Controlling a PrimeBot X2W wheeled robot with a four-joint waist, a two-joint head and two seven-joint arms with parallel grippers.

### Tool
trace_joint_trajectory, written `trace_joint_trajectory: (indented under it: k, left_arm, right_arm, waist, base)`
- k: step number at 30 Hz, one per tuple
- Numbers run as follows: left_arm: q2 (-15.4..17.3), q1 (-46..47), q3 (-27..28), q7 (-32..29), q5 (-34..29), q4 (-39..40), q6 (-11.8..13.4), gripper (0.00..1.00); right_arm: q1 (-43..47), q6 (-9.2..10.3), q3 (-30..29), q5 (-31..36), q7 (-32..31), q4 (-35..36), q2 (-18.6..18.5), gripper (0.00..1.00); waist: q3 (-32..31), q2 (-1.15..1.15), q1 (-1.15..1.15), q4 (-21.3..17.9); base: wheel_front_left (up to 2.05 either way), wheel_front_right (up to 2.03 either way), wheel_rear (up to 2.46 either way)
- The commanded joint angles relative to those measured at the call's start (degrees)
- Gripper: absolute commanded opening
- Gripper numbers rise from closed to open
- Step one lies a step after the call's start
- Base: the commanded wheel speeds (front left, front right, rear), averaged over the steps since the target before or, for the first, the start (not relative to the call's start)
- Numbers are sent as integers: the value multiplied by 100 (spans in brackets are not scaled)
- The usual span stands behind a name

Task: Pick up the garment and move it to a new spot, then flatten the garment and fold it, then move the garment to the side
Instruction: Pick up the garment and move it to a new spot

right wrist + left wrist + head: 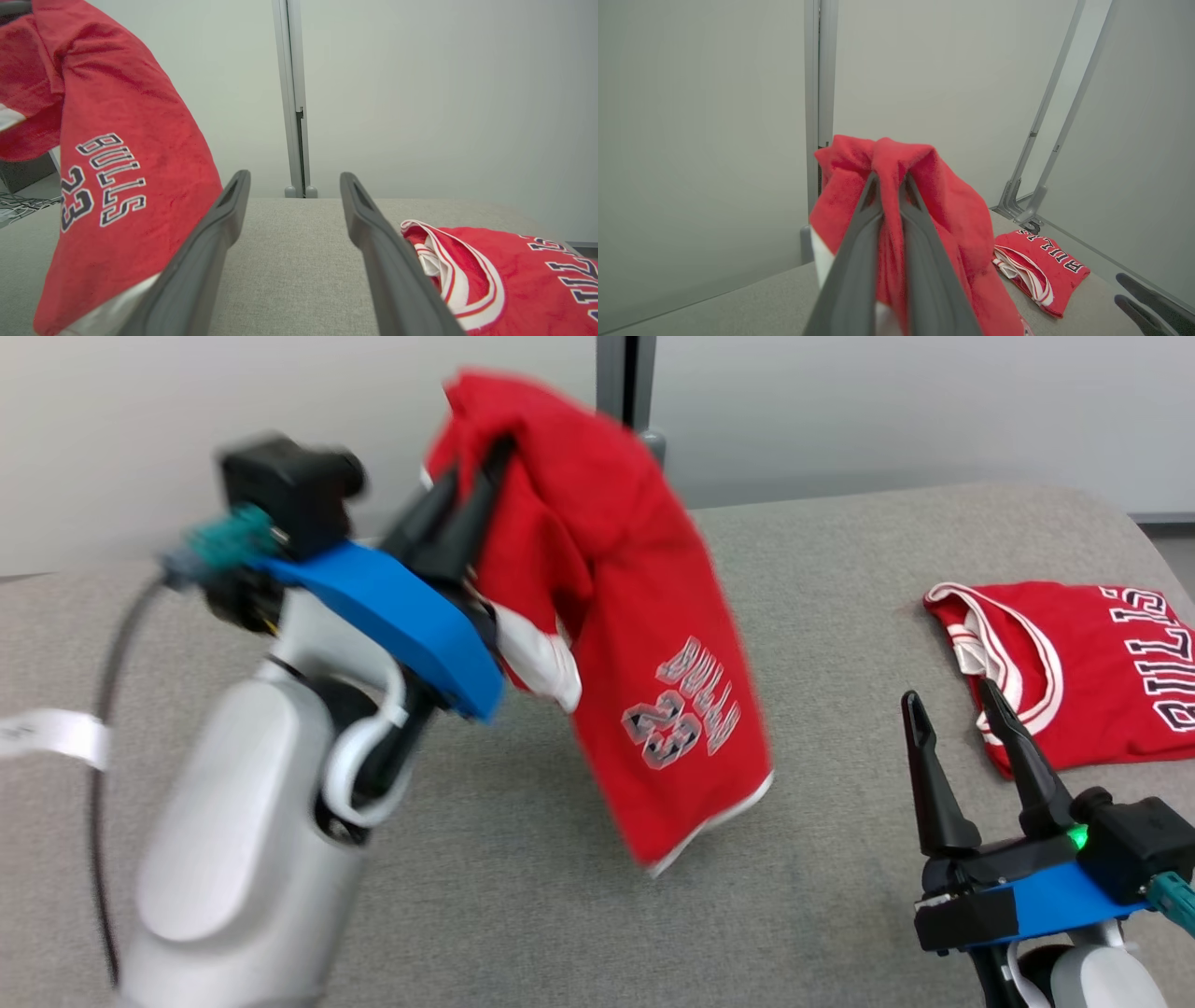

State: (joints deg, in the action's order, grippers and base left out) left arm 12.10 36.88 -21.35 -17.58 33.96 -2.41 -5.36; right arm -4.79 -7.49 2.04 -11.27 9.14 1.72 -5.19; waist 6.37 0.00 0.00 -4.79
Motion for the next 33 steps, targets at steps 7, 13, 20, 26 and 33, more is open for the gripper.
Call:
trace_joint_trajectory:
  k: [7, 13, 20, 26, 33]
  left_arm:
    - [-487, -655, -491, 724, -198, -1194, 17, 0]
    - [-711, -963, -753, 1365, -385, -2484, 149, 5]
    - [-851, -1059, -808, 2005, -105, -2973, 31, 100]
    - [-611, -1342, -543, 2859, -52, -2525, 15, 100]
    - [-116, -2091, -40, 3200, -97, -1901, 316, 100]
  right_arm:
    - [-239, -2, 127, -79, 115, -114, 33, 100]
    - [-294, -1, 196, -99, 197, -254, 46, 100]
    - [-193, -1, 78, -84, 202, -291, 21, 100]
    - [-57, -1, 55, -106, 140, -258, -7, 100]
    - [185, -2, -61, -109, 55, -261, 12, 100]
  waist:
    - [217, 0, 0, -282]
    - [256, 0, 0, -383]
    - [123, 0, 0, -143]
    - [-71, 0, 0, 184]
    - [-343, 0, 0, 513]
  base:
    - [0, 0, 0]
    - [0, 0, 0]
    - [0, 0, 0]
    - [0, 0, 0]
    - [0, 0, 0]
